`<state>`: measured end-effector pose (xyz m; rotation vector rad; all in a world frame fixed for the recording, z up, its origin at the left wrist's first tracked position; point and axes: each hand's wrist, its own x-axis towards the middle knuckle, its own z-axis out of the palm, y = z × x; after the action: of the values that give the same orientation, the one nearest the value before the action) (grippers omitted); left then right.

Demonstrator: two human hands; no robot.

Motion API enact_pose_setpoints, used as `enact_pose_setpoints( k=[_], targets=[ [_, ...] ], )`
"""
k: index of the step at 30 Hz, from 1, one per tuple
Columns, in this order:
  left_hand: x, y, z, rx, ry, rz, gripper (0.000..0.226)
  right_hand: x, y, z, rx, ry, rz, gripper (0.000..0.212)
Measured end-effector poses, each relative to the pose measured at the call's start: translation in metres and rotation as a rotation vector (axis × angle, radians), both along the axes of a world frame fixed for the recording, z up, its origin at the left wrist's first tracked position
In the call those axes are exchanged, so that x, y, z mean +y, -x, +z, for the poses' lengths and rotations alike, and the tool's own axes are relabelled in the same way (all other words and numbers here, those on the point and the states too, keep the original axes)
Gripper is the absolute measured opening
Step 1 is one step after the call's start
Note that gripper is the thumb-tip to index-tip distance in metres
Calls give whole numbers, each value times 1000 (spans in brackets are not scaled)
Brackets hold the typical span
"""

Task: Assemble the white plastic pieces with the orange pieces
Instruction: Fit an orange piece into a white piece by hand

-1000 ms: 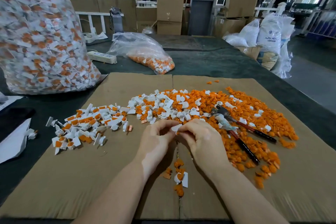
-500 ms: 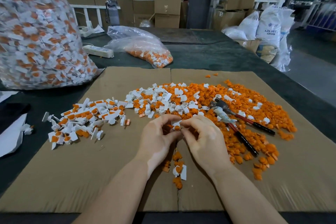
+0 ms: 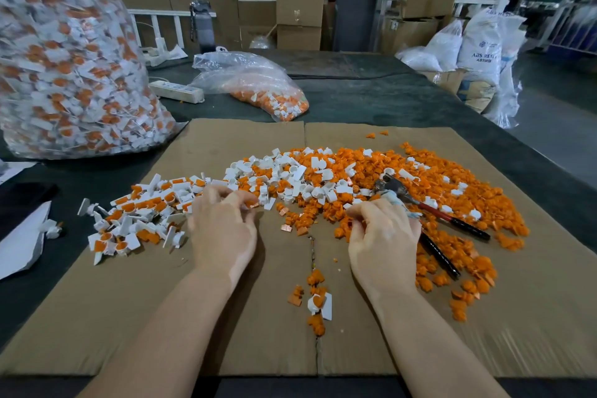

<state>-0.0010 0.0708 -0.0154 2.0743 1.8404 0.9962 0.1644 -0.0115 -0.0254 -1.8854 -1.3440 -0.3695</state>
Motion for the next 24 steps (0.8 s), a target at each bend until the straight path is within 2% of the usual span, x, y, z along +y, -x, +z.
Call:
enact_pose_setpoints(
  k=[2, 6, 11, 14, 20, 24],
  targets=[
    [6, 9, 2, 105, -2, 68, 21, 0, 1, -1, -9, 65, -10, 15],
    [13, 14, 3, 202, 73, 115, 32, 1, 2, -3, -61, 200, -25, 17],
    [15, 11, 3, 133, 107, 100, 45, 2, 2, -5, -101, 211, -36, 14],
    [16, 7, 3, 152, 47, 71, 35, 4, 2, -6, -113, 197, -35, 8],
    [22, -8, 5, 321, 0, -55, 30, 5, 3, -6, -124, 240, -39, 14],
    [20, -15, 3, 321, 1, -119, 19, 4, 3, -5, -115, 253, -1, 20]
  ],
)
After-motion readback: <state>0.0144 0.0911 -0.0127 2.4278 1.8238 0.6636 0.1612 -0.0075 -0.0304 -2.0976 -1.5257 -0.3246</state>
